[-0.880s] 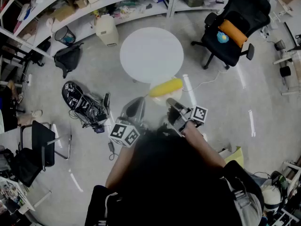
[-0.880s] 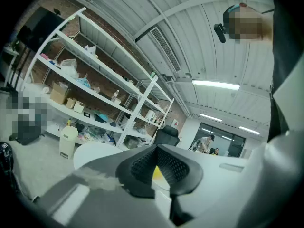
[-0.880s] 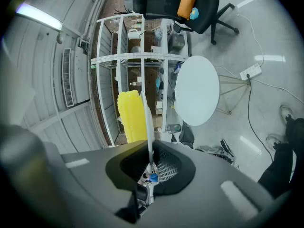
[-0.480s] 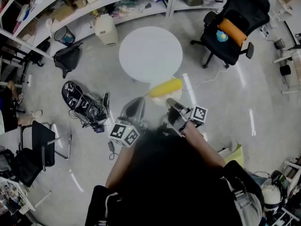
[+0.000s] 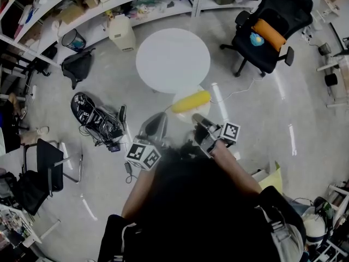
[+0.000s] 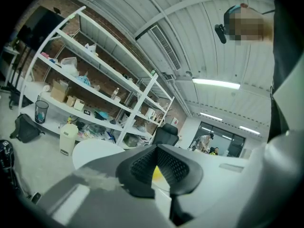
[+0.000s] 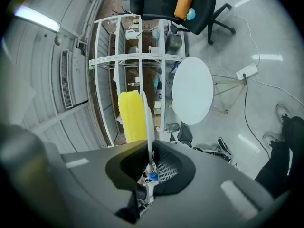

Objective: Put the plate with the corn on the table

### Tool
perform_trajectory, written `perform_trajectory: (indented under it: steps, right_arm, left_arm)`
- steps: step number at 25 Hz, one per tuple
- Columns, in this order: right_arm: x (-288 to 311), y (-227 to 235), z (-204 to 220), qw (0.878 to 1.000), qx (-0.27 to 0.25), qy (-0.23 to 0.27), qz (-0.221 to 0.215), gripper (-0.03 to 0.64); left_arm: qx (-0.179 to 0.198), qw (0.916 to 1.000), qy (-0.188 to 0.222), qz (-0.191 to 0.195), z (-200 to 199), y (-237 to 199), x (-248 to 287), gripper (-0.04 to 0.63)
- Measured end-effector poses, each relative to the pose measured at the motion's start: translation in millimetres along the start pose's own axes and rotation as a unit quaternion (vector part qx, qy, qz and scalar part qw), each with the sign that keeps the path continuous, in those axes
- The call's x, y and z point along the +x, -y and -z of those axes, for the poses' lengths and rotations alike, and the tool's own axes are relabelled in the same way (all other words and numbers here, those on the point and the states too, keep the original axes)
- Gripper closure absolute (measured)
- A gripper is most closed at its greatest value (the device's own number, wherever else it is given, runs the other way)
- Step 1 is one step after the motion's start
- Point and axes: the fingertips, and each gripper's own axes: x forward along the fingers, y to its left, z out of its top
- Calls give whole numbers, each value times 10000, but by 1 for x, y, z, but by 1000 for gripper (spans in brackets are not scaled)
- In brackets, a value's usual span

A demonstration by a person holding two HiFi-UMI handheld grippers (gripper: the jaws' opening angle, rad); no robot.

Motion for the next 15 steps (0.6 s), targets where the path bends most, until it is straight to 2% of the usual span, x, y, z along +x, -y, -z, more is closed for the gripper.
perform_trajectory:
  steps: [9, 15]
  right_arm:
    - [-12, 1, -8, 9999, -92, -99, 24, 589]
    - [-11, -1, -21, 9993, -223, -288, -55, 589]
  left_arm:
    - [-15, 9999, -76, -113, 11, 11, 5, 591]
    - [13, 9996, 85, -251, 9, 16, 13, 592]
